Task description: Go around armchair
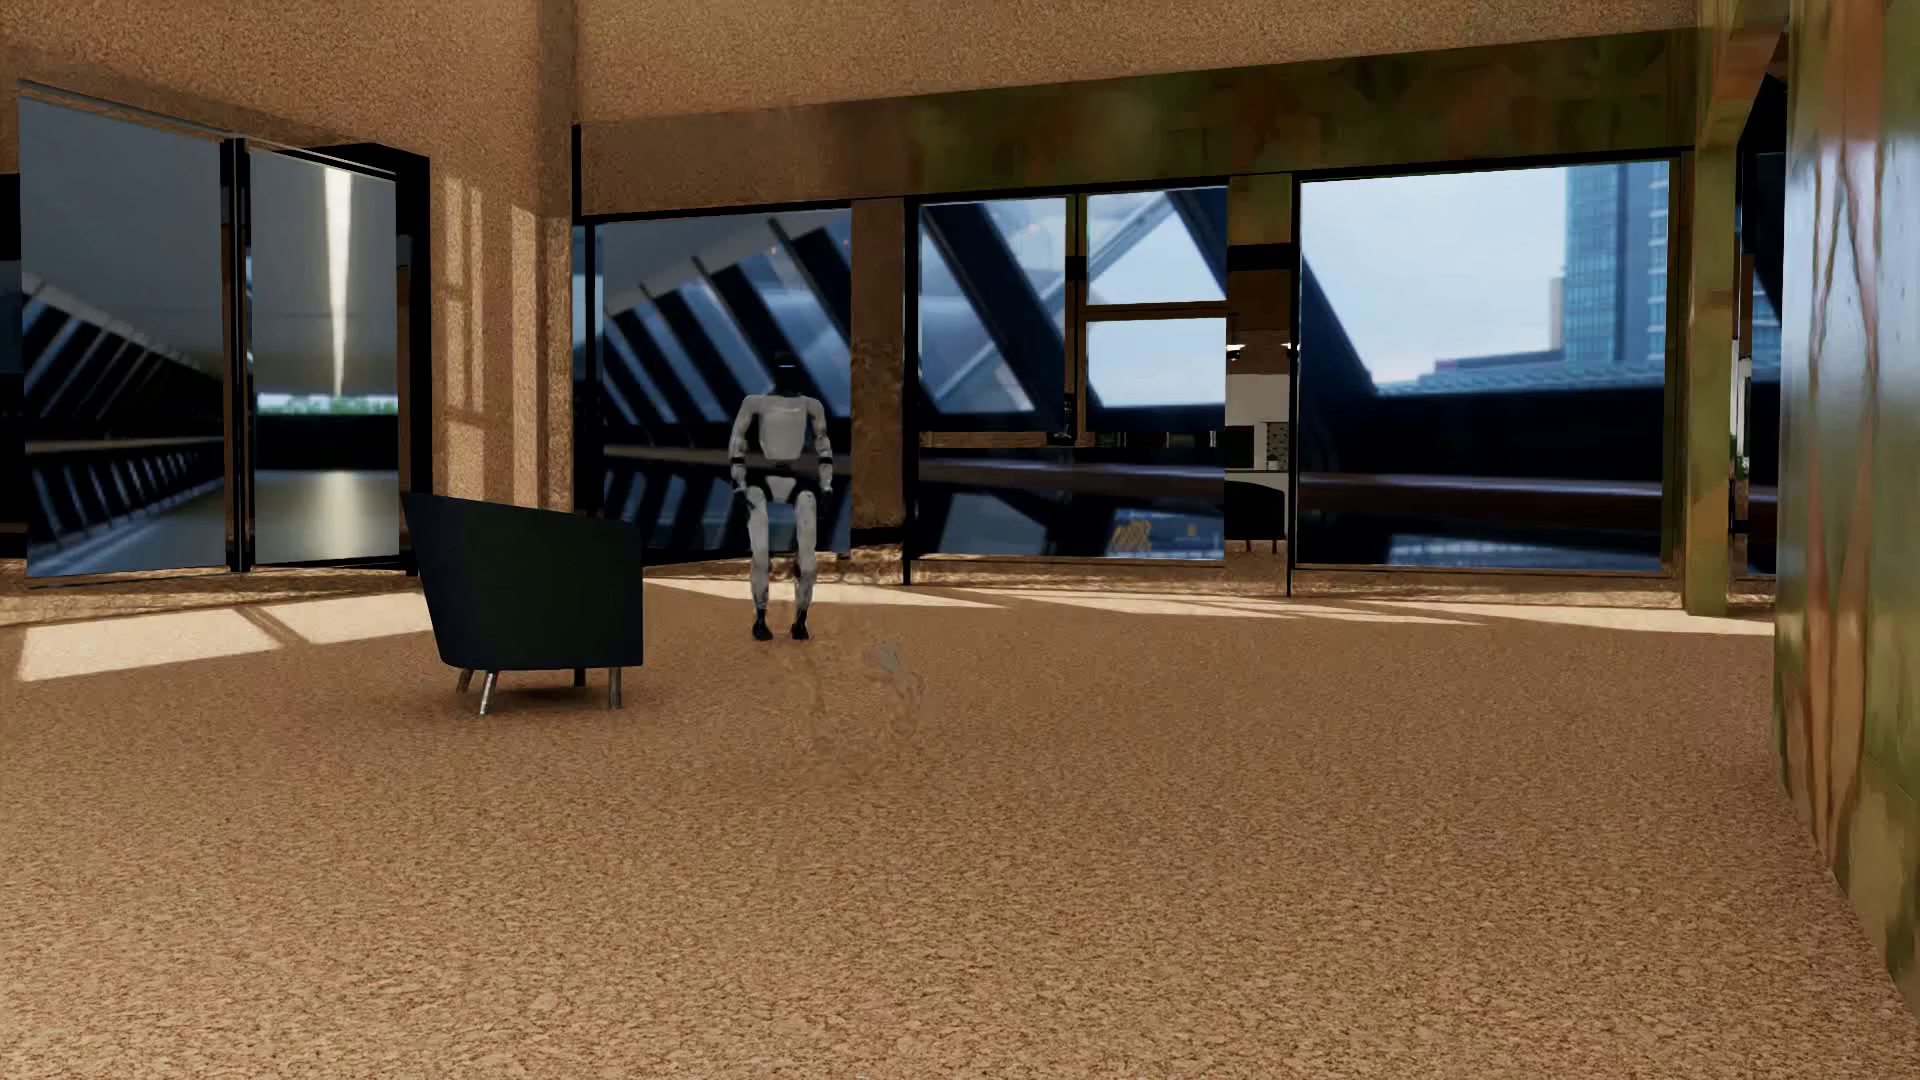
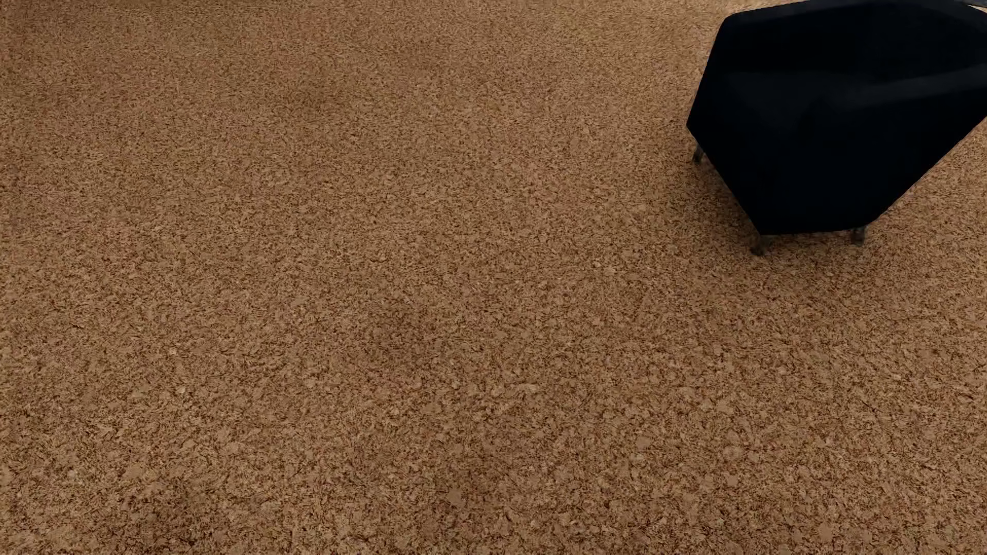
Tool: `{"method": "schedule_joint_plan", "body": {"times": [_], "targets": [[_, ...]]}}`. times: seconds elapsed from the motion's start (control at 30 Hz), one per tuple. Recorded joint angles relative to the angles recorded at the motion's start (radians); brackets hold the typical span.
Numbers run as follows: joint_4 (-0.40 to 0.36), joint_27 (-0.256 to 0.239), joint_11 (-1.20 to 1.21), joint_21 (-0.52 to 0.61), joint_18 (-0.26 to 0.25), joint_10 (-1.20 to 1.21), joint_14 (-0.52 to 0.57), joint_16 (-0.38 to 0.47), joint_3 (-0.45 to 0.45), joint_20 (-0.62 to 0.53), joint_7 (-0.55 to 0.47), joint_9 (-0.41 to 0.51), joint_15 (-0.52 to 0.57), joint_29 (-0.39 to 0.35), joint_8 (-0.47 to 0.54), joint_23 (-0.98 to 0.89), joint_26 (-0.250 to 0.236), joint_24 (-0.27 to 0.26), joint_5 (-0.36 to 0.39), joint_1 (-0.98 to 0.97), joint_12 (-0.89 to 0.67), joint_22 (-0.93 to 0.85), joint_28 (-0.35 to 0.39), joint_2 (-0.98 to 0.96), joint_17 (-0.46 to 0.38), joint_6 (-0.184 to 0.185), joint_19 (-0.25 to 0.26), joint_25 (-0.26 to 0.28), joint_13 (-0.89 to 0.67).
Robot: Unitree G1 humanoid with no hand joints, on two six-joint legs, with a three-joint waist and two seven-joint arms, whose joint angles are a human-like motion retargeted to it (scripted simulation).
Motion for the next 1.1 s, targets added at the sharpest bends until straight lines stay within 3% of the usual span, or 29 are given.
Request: {"method": "schedule_joint_plan", "body": {"times": [0.3, 0.33, 0.43, 0.47, 0.5, 0.6, 0.7, 0.77, 0.8, 0.83, 0.87, 0.9, 0.97, 1.0, 1.03, 1.1], "targets": [[-0.006, 0.0, 0.006, -0.038, 0.0, -0.017, -0.056, -0.017, -0.033, 0.025, 0.0, 0.011, 0.115, 0.0, 0.0, -0.088, 0.0, 0.0, 0.012, 0.012, -0.041, -0.024, 0.0, -0.047, 0.021, 0.006, 0.0, 0.0, -0.039], [-0.004, 0.0, 0.01, -0.001, 0.0, 0.002, -0.075, -0.015, -0.007, 0.019, 0.0, 0.014, 0.13, 0.0, 0.0, -0.097, 0.0, 0.0, 0.023, 0.001, -0.028, -0.02, 0.0, -0.047, 0.018, 0.009, 0.0, 0.0, -0.035], [0.012, 0.0, 0.009, 0.041, 0.0, 0.243, -0.112, -0.008, 0.012, 0.029, 0.0, 0.065, 0.086, 0.0, 0.0, -0.083, 0.0, 0.0, 0.043, -0.131, 0.007, 0.003, 0.0, 0.024, 0.002, 0.019, 0.0, 0.0, -0.043], [0.003, 0.0, 0.008, 0.026, 0.0, 0.341, -0.123, -0.011, 0.022, 0.017, 0.0, 0.087, 0.068, 0.0, 0.0, -0.166, 0.0, 0.0, 0.041, -0.189, 0.013, 0.003, 0.0, 0.049, -0.032, 0.021, 0.0, 0.0, -0.029], [0.003, 0.0, 0.002, 0.049, 0.0, 0.415, -0.129, -0.01, 0.066, 0.011, 0.0, 0.083, 0.044, 0.0, 0.0, -0.163, 0.0, 0.0, 0.022, -0.244, 0.031, 0.008, 0.0, 0.067, -0.042, 0.01, 0.0, 0.0, -0.041], [0.005, 0.0, -0.017, 0.011, 0.0, 0.334, -0.071, 0.012, 0.159, 0.001, 0.0, 0.096, -0.017, 0.0, 0.0, -0.131, 0.0, 0.0, -0.014, -0.387, 0.065, 0.03, 0.0, 0.118, -0.023, -0.03, 0.0, 0.0, -0.098], [0.02, 0.0, -0.034, 0.002, 0.0, 0.206, 0.028, 0.013, 0.177, 0.007, 0.0, 0.122, -0.135, 0.0, 0.0, -0.135, 0.0, 0.0, -0.018, -0.479, 0.086, 0.101, 0.0, 0.256, -0.023, -0.028, 0.0, 0.0, -0.137], [0.017, 0.0, -0.038, 0.005, 0.0, 0.143, 0.038, 0.013, 0.2, 0.018, 0.0, 0.132, -0.169, 0.0, 0.0, -0.111, 0.0, 0.0, -0.023, -0.515, 0.091, 0.14, 0.0, 0.332, -0.023, -0.029, 0.0, 0.0, -0.162], [0.048, 0.0, -0.058, 0.018, 0.0, 0.171, 0.025, 0.016, 0.234, 0.013, 0.0, 0.128, -0.152, 0.0, 0.0, -0.086, 0.0, 0.0, -0.018, -0.526, 0.088, 0.148, 0.0, 0.365, -0.02, -0.029, 0.0, 0.0, -0.169], [0.02, 0.0, -0.05, 0.075, 0.0, 0.199, 0.028, 0.017, 0.249, 0.002, 0.0, 0.119, -0.133, 0.0, 0.0, -0.127, 0.0, 0.0, -0.042, -0.542, 0.089, 0.157, 0.0, 0.387, -0.044, -0.039, 0.0, 0.0, -0.153], [0.01, 0.0, -0.022, 0.005, 0.0, 0.278, -0.003, 0.012, 0.279, 0.01, 0.0, 0.103, -0.083, 0.0, 0.0, -0.076, 0.0, 0.0, -0.071, -0.58, 0.09, 0.169, 0.0, 0.371, -0.013, -0.051, 0.0, 0.0, -0.135], [-0.002, 0.0, 0.022, 0.078, 0.0, 0.333, -0.037, 0.03, 0.289, 0.003, 0.0, 0.105, -0.002, 0.0, 0.0, -0.059, 0.0, 0.0, -0.091, -0.551, 0.104, 0.147, 0.0, 0.388, -0.014, -0.072, 0.0, 0.0, -0.126], [-0.01, 0.0, 0.281, 0.089, 0.0, 0.381, -0.116, 0.013, 0.268, -0.02, 0.0, 0.072, 0.35, 0.0, 0.0, -0.052, 0.0, 0.0, -0.104, -0.493, 0.085, 0.184, 0.0, 0.276, -0.022, -0.056, 0.0, 0.0, -0.064], [-0.049, 0.0, 0.502, 0.099, 0.0, 0.371, -0.153, 0.015, 0.259, 0.005, 0.0, 0.111, 0.465, 0.0, 0.0, -0.044, 0.0, 0.0, -0.139, -0.409, 0.075, 0.162, 0.0, 0.187, -0.011, -0.066, 0.0, 0.0, -0.055], [-0.09, 0.0, 0.729, 0.071, 0.0, 0.349, -0.181, 0.0, 0.183, 0.009, 0.0, 0.129, 0.463, 0.0, 0.0, -0.07, 0.0, 0.0, -0.149, -0.352, 0.062, 0.137, 0.0, 0.071, -0.017, -0.07, 0.0, 0.0, -0.029], [-0.076, 0.0, 0.923, 0.086, 0.0, 0.254, -0.203, 0.009, 0.082, -0.004, 0.0, 0.138, 0.422, 0.0, 0.0, -0.042, 0.0, 0.0, -0.108, -0.175, 0.042, 0.087, 0.0, -0.131, -0.019, -0.031, 0.0, 0.0, 0.004]]}}
